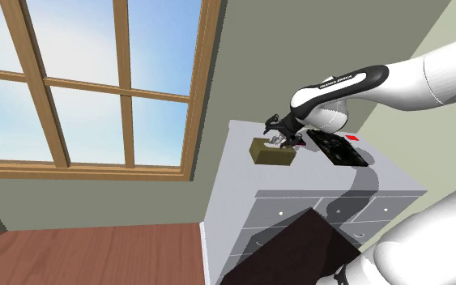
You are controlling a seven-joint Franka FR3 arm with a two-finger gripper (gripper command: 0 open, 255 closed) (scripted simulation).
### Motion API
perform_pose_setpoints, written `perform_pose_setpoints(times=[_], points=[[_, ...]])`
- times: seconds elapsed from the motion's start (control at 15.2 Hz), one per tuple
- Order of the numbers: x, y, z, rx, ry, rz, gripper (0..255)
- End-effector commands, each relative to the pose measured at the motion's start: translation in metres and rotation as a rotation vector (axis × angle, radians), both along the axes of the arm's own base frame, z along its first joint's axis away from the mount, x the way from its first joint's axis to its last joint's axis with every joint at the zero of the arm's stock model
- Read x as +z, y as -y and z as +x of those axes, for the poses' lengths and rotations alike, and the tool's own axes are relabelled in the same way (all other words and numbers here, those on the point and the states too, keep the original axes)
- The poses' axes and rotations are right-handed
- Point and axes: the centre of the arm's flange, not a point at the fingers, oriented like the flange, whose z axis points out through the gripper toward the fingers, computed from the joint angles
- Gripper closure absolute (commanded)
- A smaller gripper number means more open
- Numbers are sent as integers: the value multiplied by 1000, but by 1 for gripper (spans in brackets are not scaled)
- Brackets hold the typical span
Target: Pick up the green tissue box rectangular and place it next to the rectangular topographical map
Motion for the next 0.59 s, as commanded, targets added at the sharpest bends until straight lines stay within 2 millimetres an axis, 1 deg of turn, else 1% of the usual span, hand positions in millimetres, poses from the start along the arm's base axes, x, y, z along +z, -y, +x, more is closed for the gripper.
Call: perform_pose_setpoints(times=[0.0, 0.2, 0.26, 0.53], points=[[-1, 0, 0, 0, 0, 0, 0], [0, 0, 0, 0, 0, 0, 0], [0, 0, 0, 0, 0, 0, 255], [0, 0, 0, 0, 0, 0, 255]])
